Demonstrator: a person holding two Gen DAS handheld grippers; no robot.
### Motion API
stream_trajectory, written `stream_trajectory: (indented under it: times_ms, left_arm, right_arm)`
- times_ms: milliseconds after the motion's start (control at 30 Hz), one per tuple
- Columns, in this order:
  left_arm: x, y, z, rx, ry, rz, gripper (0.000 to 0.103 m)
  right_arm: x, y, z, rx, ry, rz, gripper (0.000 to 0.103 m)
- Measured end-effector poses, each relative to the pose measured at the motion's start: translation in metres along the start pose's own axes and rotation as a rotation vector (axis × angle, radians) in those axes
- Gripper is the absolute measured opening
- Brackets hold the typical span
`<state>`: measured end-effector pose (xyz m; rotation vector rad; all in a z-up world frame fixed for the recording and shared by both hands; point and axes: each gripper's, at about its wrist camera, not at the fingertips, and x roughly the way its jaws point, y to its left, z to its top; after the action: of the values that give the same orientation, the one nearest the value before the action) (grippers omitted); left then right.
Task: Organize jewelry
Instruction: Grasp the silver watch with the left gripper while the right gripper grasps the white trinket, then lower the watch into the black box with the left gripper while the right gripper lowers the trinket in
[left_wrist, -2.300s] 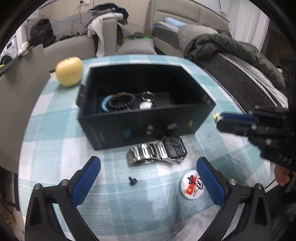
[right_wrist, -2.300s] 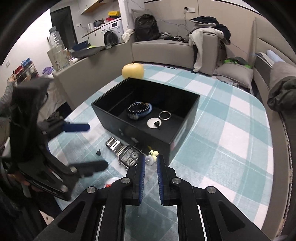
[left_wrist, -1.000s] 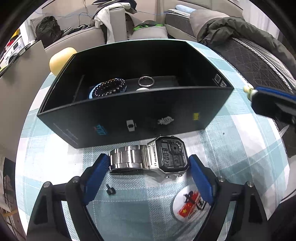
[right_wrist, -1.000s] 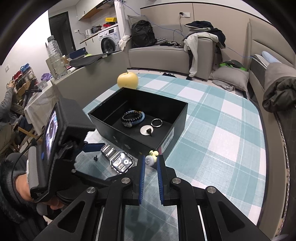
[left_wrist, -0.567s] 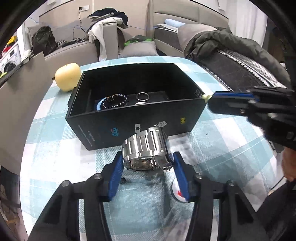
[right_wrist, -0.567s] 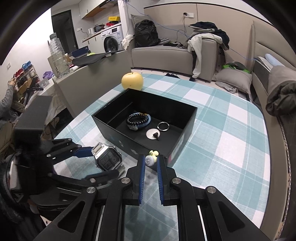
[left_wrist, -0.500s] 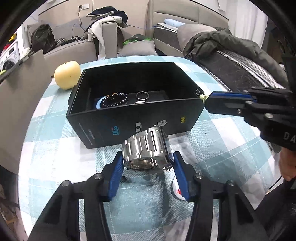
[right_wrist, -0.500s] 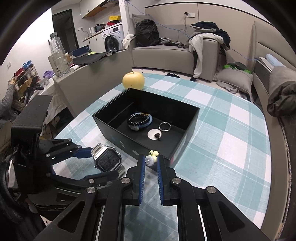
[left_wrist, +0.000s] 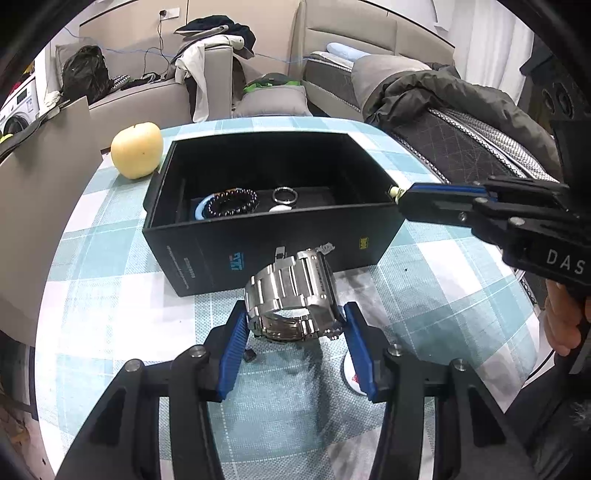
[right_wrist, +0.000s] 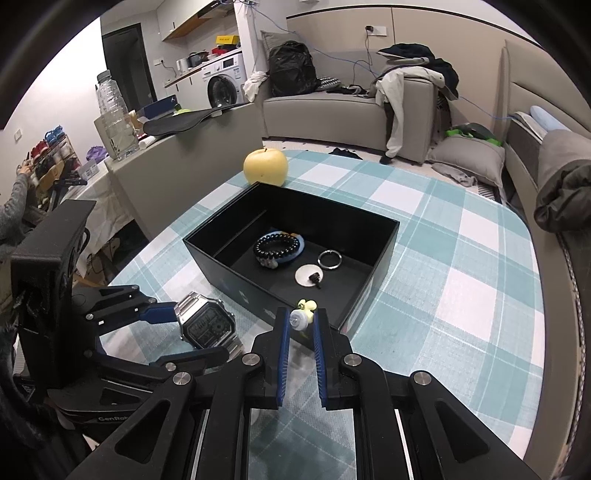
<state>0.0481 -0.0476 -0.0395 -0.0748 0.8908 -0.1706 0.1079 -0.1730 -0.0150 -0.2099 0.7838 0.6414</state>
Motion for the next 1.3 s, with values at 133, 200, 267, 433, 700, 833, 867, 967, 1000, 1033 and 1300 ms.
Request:
stream_trajectory:
  times_ms: [133, 200, 267, 433, 700, 833, 867, 967, 1000, 1033, 1300]
  left_arm:
    - [-0.006, -0.001, 0.003, 0.002, -0.022, -0.014, 0.045]
    - [-0.010, -0.003, 0.004, 0.008, -0.034, -0.021, 0.045]
    - [-0.013, -0.005, 0.008, 0.016, -0.053, -0.018, 0.045]
    - [-0.028, -0.005, 0.016, 0.011, -0.123, -0.040, 0.045]
    - [-0.047, 0.016, 0.025, -0.047, -0.201, -0.038, 0.045]
    - [-0.051, 0.023, 0.034, -0.078, -0.229, -0.030, 0.045]
    - [-0.052, 0.024, 0.035, -0.082, -0.234, -0.029, 0.045]
    - [-0.053, 0.027, 0.041, -0.088, -0.250, -0.026, 0.045]
    - [-0.053, 0.028, 0.043, -0.088, -0.253, -0.024, 0.045]
    - [-0.053, 0.028, 0.045, -0.090, -0.255, -0.022, 0.045]
    - [-0.046, 0.034, 0.068, -0.099, -0.277, 0.000, 0.045]
  right_arm:
    - [-0.002, 0.001, 0.000, -0.001, -0.006, 0.006, 0.012]
    - [-0.006, 0.000, 0.000, 0.002, -0.013, 0.017, 0.012]
    - [-0.009, 0.000, 0.000, 0.001, -0.023, 0.022, 0.012]
    - [-0.013, -0.002, 0.004, 0.022, -0.047, 0.038, 0.012]
    - [-0.009, 0.002, 0.009, 0.037, -0.069, 0.024, 0.012]
    - [-0.005, 0.006, 0.012, 0.031, -0.074, 0.025, 0.012]
    - [-0.004, 0.007, 0.013, 0.029, -0.074, 0.027, 0.012]
    - [-0.001, 0.007, 0.016, 0.029, -0.075, 0.028, 0.012]
    - [0.000, 0.007, 0.016, 0.030, -0.077, 0.027, 0.012]
    - [0.000, 0.006, 0.017, 0.033, -0.080, 0.027, 0.012]
    - [-0.006, -0.004, 0.027, 0.089, -0.125, 0.012, 0.012]
